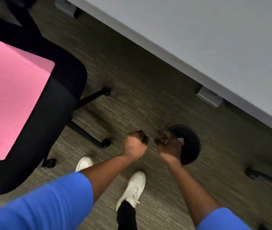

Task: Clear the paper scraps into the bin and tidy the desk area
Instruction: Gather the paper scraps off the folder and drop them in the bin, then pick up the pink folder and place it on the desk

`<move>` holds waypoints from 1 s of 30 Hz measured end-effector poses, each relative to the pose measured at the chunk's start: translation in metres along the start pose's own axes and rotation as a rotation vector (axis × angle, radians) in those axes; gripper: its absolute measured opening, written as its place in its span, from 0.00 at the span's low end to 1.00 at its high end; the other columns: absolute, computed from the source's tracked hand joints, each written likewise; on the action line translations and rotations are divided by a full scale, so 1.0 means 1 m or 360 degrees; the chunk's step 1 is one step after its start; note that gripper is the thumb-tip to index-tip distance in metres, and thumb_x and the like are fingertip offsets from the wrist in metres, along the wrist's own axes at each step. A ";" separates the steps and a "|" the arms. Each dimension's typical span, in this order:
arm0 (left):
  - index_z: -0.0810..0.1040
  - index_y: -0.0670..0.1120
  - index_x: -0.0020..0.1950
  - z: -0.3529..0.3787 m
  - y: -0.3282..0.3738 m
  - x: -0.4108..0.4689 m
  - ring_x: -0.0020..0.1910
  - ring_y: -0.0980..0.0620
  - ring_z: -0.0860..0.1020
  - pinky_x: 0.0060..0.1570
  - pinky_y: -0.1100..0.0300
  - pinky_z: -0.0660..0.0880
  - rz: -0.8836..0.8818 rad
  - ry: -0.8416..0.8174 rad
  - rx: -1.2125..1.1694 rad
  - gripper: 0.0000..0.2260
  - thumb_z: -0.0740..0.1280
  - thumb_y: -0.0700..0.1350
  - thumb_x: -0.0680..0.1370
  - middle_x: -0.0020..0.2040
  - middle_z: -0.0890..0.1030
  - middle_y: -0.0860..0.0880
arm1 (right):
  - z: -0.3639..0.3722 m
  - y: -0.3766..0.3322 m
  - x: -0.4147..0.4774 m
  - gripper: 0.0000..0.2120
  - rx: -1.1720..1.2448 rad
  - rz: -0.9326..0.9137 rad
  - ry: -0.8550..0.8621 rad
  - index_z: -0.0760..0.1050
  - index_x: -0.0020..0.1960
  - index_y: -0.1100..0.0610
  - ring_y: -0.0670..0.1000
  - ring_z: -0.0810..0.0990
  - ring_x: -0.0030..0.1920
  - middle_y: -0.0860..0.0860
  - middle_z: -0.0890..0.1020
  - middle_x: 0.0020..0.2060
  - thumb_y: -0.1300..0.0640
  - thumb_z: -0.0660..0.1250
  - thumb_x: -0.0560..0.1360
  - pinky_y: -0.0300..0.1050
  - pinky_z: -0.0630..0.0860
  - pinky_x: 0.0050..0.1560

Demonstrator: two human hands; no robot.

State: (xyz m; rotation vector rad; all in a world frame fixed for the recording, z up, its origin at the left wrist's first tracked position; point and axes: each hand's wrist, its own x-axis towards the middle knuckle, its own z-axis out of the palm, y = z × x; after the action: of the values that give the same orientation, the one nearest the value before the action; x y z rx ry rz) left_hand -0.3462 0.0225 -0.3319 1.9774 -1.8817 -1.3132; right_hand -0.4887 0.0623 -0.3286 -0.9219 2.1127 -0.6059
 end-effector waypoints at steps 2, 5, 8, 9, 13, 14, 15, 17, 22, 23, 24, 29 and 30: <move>0.86 0.43 0.50 -0.034 -0.007 -0.005 0.53 0.40 0.87 0.53 0.49 0.82 -0.0031 0.0113 -0.0028 0.10 0.71 0.49 0.79 0.49 0.89 0.42 | 0.013 -0.028 -0.007 0.15 0.0048 -0.0054 -0.0032 0.82 0.60 0.58 0.55 0.86 0.51 0.52 0.87 0.51 0.65 0.75 0.74 0.52 0.80 0.60; 0.85 0.44 0.49 -0.085 -0.016 -0.014 0.51 0.39 0.86 0.52 0.48 0.81 0.0026 0.0241 -0.0055 0.09 0.70 0.48 0.79 0.47 0.88 0.44 | 0.034 -0.065 -0.019 0.17 0.0143 -0.0131 -0.0098 0.81 0.60 0.56 0.54 0.86 0.55 0.52 0.86 0.53 0.68 0.73 0.73 0.45 0.79 0.61; 0.83 0.46 0.45 -0.142 -0.026 -0.024 0.43 0.45 0.85 0.46 0.49 0.80 0.0099 0.0428 -0.0178 0.08 0.72 0.50 0.80 0.42 0.87 0.48 | 0.056 -0.103 -0.033 0.17 0.0207 -0.0142 -0.0141 0.82 0.59 0.51 0.51 0.87 0.51 0.47 0.87 0.48 0.66 0.75 0.73 0.46 0.81 0.56; 0.83 0.46 0.45 -0.161 -0.031 -0.026 0.41 0.47 0.84 0.45 0.49 0.80 0.0104 0.0488 -0.0205 0.09 0.72 0.50 0.80 0.41 0.86 0.49 | 0.064 -0.117 -0.039 0.17 0.0209 -0.0172 -0.0134 0.83 0.59 0.50 0.50 0.87 0.49 0.46 0.88 0.47 0.64 0.76 0.73 0.48 0.81 0.56; 0.85 0.47 0.45 -0.242 -0.060 -0.034 0.39 0.51 0.85 0.44 0.49 0.81 0.0039 0.0678 -0.0277 0.07 0.73 0.49 0.80 0.38 0.86 0.52 | 0.095 -0.169 -0.064 0.17 0.0286 -0.0285 -0.0154 0.83 0.55 0.46 0.43 0.86 0.42 0.44 0.88 0.43 0.64 0.77 0.73 0.43 0.83 0.51; 0.85 0.47 0.45 -0.263 -0.070 -0.035 0.39 0.51 0.85 0.45 0.49 0.82 0.0014 0.0734 -0.0262 0.07 0.73 0.49 0.80 0.38 0.86 0.52 | 0.103 -0.181 -0.071 0.17 0.0301 -0.0311 -0.0178 0.82 0.55 0.45 0.43 0.86 0.41 0.44 0.88 0.43 0.64 0.76 0.73 0.42 0.83 0.49; 0.86 0.48 0.46 -0.283 -0.081 -0.035 0.39 0.52 0.85 0.46 0.50 0.82 -0.0022 0.0786 -0.0257 0.07 0.73 0.49 0.80 0.38 0.87 0.53 | 0.112 -0.191 -0.076 0.17 0.0308 -0.0331 -0.0201 0.82 0.55 0.45 0.43 0.86 0.40 0.45 0.88 0.43 0.64 0.76 0.73 0.41 0.83 0.47; 0.87 0.48 0.47 -0.321 -0.103 -0.038 0.41 0.52 0.86 0.48 0.51 0.83 -0.0114 0.0845 -0.0280 0.07 0.71 0.48 0.81 0.40 0.87 0.54 | 0.129 -0.212 -0.086 0.17 0.0322 -0.0348 -0.0229 0.83 0.55 0.46 0.42 0.86 0.40 0.44 0.88 0.42 0.64 0.76 0.72 0.40 0.83 0.47; 0.86 0.46 0.50 -0.400 -0.157 -0.047 0.44 0.52 0.85 0.53 0.51 0.84 -0.0330 0.0885 -0.0198 0.08 0.69 0.48 0.84 0.44 0.87 0.52 | 0.175 -0.257 -0.106 0.16 0.0455 -0.0231 -0.0316 0.82 0.56 0.47 0.47 0.87 0.41 0.47 0.87 0.42 0.64 0.75 0.74 0.58 0.86 0.48; 0.86 0.46 0.50 -0.412 -0.166 -0.047 0.44 0.52 0.84 0.52 0.52 0.84 -0.0352 0.0895 -0.0126 0.08 0.69 0.48 0.84 0.44 0.87 0.52 | 0.184 -0.263 -0.109 0.17 0.0475 -0.0211 -0.0328 0.82 0.57 0.47 0.49 0.87 0.41 0.48 0.87 0.42 0.64 0.76 0.74 0.60 0.86 0.48; 0.85 0.45 0.50 -0.423 -0.176 -0.047 0.45 0.50 0.84 0.52 0.51 0.83 -0.0370 0.0901 -0.0050 0.08 0.69 0.48 0.83 0.46 0.87 0.51 | 0.194 -0.269 -0.111 0.17 0.0492 -0.0194 -0.0341 0.81 0.58 0.47 0.50 0.87 0.42 0.48 0.87 0.43 0.64 0.76 0.74 0.60 0.86 0.49; 0.83 0.45 0.60 -0.459 -0.217 -0.039 0.64 0.43 0.79 0.61 0.47 0.78 -0.0480 0.0827 0.0356 0.12 0.73 0.50 0.81 0.64 0.80 0.43 | 0.232 -0.288 -0.122 0.21 0.0562 -0.0145 -0.0264 0.78 0.62 0.48 0.42 0.87 0.45 0.45 0.86 0.49 0.58 0.79 0.73 0.51 0.87 0.50; 0.82 0.45 0.62 -0.463 -0.224 -0.036 0.67 0.42 0.77 0.62 0.47 0.77 -0.0516 0.0802 0.0399 0.14 0.74 0.51 0.80 0.66 0.78 0.42 | 0.238 -0.290 -0.123 0.22 0.0560 -0.0135 -0.0217 0.77 0.63 0.48 0.39 0.86 0.45 0.44 0.86 0.49 0.56 0.80 0.72 0.47 0.86 0.50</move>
State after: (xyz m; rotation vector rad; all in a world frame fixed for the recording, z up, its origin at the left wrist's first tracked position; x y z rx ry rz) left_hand 0.1226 -0.1113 -0.1640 2.5175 -1.5869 -0.5502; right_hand -0.1250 -0.0558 -0.2308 -0.8293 1.7792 -0.8991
